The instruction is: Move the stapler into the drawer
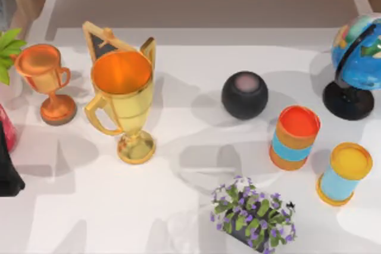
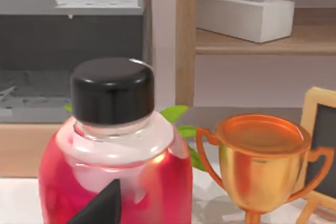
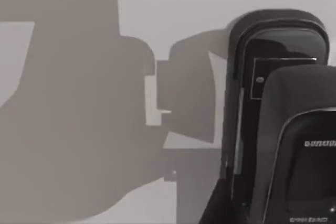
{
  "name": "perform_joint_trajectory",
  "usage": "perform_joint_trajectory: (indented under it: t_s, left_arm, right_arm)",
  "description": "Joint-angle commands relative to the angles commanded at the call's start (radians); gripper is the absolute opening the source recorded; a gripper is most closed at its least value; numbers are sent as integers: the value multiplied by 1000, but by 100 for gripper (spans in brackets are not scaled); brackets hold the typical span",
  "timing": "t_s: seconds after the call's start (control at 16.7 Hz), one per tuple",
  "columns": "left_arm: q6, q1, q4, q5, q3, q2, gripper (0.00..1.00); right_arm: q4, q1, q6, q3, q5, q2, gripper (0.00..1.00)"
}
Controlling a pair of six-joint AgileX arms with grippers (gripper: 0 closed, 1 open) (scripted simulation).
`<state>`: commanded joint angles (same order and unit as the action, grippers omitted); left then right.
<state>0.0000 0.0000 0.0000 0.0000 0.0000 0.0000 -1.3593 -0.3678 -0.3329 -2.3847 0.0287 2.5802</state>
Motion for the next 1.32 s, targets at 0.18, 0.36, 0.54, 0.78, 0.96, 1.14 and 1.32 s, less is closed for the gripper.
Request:
perform_joint_trajectory:
  t_s: [0.18, 0.36, 0.54, 0.78, 0.96, 1.14, 1.32]
  left_arm:
    - [0, 0, 0, 0, 0, 0, 100]
    - [0, 0, 0, 0, 0, 0, 100]
    - [0, 0, 0, 0, 0, 0, 100]
    - [0, 0, 0, 0, 0, 0, 100]
    - [0, 0, 0, 0, 0, 0, 100]
    - [0, 0, 0, 0, 0, 0, 100]
    - [0, 0, 0, 0, 0, 0, 100]
  right_arm:
    - [0, 0, 0, 0, 0, 0, 83]
    - [0, 0, 0, 0, 0, 0, 100]
    - [0, 0, 0, 0, 0, 0, 100]
    - [0, 0, 0, 0, 0, 0, 100]
    - [1, 3, 1, 2, -1, -2, 100]
    - [23, -7, 19, 37, -27, -36, 100]
    - [75, -24, 57, 115, -88, -103, 100]
